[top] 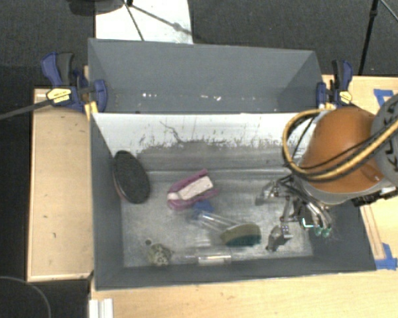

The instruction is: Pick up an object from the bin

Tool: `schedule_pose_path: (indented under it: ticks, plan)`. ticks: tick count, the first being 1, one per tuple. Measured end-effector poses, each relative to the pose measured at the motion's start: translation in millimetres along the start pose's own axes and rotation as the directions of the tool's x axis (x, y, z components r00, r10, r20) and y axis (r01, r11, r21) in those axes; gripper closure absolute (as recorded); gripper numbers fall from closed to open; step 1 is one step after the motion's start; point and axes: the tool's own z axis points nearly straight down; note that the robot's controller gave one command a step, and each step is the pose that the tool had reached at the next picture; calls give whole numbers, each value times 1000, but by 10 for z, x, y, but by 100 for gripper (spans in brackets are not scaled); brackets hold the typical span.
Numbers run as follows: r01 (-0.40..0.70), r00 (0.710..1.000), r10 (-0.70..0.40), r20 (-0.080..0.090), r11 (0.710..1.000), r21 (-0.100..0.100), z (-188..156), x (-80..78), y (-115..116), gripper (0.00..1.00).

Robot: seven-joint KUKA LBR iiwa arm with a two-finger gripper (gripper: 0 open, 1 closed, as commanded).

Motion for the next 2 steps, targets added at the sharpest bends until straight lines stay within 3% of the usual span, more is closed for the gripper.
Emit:
schedule_pose_path:
  ticks: [1, 2]
  plan:
    - [-120, 993, 120, 13, 993, -3, 809, -26, 334, 0]
    - [-119, 993, 119, 21, 993, -3, 772, -52, 322, 100]
